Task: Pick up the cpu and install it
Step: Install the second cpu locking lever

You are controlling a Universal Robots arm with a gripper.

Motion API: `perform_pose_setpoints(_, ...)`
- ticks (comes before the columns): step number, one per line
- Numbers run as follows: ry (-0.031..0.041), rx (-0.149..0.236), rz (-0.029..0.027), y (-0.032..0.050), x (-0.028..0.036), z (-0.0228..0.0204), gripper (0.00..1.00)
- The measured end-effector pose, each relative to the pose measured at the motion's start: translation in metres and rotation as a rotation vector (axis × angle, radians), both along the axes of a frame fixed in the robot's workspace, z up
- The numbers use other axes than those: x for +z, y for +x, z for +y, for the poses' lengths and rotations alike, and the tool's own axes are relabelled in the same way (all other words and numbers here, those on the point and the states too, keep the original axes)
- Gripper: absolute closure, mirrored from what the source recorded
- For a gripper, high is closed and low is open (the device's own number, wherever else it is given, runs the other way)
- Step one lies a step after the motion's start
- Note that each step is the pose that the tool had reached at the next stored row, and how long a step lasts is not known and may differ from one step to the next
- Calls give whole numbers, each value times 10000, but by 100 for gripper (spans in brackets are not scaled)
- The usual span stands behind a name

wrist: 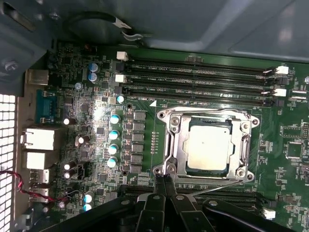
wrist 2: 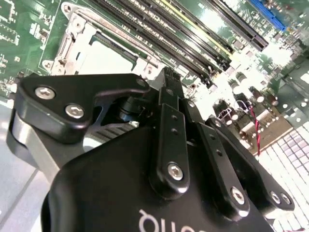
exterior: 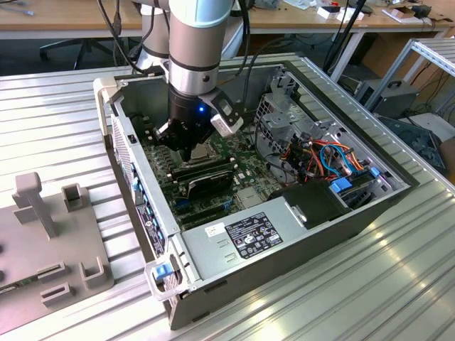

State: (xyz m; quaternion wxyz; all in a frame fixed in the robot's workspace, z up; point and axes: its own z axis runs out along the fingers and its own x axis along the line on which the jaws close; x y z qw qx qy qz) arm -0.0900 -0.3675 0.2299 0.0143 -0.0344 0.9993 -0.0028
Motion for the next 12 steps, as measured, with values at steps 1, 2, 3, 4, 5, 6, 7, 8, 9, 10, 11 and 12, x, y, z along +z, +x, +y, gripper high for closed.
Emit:
perform_pose_setpoints(1,0,0,-1,0,9,0,89)
perform_pose_setpoints(2,-1,-1,0,0,28,0,89)
perform_pose_setpoints(3,0,-1,-1,0,64,0,89)
perform_pose_setpoints(4,-1,0,0,0,94,0,89)
perform_pose_setpoints(5,-3,0,0,0,130,1,89)
perform_pose_setpoints(6,-7,-1,1,0,161,1,89)
perform_pose_setpoints(7,-8,0,1,0,191,1,89)
perform_pose_setpoints(8,-9,-1,0,-1,220,1,89)
perform_pose_setpoints(9,-9,-1,0,0,243,1,89)
perform_pose_setpoints(10,-6,-1,-1,0,244,2,89)
perform_pose_setpoints(11,-7,-1,-1,0,244,1,89)
perform_pose_setpoints(12,-6,-1,-1,0,244,2,89)
